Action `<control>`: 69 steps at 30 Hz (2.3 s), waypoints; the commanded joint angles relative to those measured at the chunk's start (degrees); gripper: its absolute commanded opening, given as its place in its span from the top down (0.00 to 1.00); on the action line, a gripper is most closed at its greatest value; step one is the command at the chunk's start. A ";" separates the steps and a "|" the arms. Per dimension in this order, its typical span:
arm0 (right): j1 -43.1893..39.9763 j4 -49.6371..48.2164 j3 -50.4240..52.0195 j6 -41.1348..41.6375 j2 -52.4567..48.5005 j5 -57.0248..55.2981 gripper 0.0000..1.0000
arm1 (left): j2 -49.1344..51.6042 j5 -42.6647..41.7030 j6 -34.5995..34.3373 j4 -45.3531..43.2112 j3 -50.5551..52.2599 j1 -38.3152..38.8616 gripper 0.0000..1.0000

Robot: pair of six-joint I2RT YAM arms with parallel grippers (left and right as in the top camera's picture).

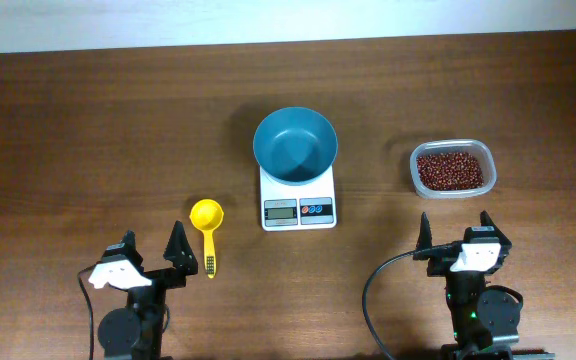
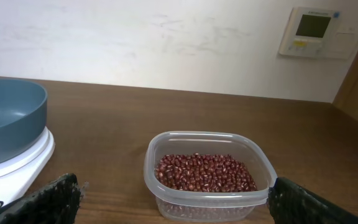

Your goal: Scoop item into bowl and weigh 50g on scale

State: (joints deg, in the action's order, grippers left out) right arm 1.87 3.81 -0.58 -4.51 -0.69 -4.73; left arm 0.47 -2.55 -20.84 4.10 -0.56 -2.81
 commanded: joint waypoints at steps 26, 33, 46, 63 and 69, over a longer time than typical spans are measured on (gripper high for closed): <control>0.35 0.33 0.26 0.42 0.48 -1.11 0.01 | -0.17 0.46 -0.15 0.52 0.04 -0.33 0.01; 0.35 0.33 0.26 0.44 0.48 -1.11 0.01 | -0.17 0.46 -0.13 0.52 0.04 -0.33 0.01; 0.35 0.33 0.26 0.42 0.48 -1.11 0.01 | -0.17 0.44 -0.15 0.52 0.04 -0.33 0.01; 0.35 0.33 0.26 0.42 0.48 -1.11 0.01 | 1.90 -5.14 13.88 12.15 -10.32 -0.33 0.01; 0.35 0.35 0.26 0.42 0.48 -1.11 0.01 | 12.66 -5.16 19.21 24.00 -24.26 -0.33 0.01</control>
State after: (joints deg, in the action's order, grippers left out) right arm 1.87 3.81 -0.58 -4.47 -0.69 -4.73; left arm 7.11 -6.85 -6.24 25.12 -17.76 -2.81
